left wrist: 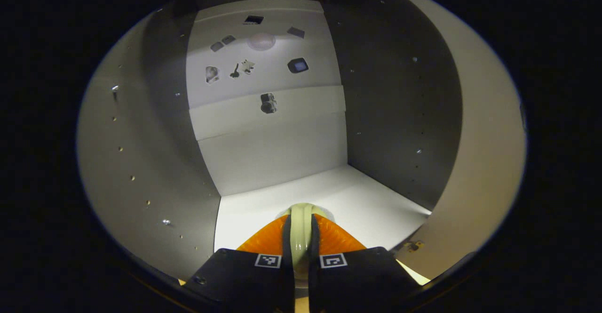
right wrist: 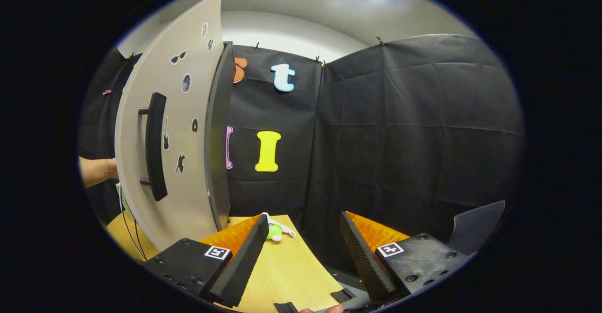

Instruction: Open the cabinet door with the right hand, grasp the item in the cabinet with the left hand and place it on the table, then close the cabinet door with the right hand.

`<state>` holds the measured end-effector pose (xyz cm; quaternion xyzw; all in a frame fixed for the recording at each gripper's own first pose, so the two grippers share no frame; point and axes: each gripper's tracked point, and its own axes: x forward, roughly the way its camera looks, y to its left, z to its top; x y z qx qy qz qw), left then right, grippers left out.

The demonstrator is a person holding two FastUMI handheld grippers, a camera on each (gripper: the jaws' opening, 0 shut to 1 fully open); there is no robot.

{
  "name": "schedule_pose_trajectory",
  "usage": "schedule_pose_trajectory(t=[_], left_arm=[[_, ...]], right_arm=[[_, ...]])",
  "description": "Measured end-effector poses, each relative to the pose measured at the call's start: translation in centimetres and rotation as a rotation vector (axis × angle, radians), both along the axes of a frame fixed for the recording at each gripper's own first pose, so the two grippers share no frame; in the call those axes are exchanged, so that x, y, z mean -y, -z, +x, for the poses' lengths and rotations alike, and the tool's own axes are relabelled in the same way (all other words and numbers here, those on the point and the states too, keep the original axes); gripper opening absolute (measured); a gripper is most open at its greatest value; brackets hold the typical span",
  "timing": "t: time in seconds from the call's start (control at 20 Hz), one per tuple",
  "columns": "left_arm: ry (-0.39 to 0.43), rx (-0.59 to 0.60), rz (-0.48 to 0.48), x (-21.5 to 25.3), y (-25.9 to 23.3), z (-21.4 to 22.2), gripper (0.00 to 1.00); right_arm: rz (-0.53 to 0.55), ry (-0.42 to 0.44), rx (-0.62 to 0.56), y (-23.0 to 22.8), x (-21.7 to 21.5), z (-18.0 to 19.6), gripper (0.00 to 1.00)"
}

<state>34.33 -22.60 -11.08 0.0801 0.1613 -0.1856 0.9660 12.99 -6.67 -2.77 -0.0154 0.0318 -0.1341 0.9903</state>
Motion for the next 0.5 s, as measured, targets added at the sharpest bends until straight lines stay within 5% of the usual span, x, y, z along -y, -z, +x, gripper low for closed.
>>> schedule_pose_trajectory(t=[0.5], left_arm=[[0.041,0.075,-0.071,-2.3,-1.2,-14.0,0.14]], right_arm=[[0.070,-0.027,0.043,-1.4,-3.2,0.0,0.97]])
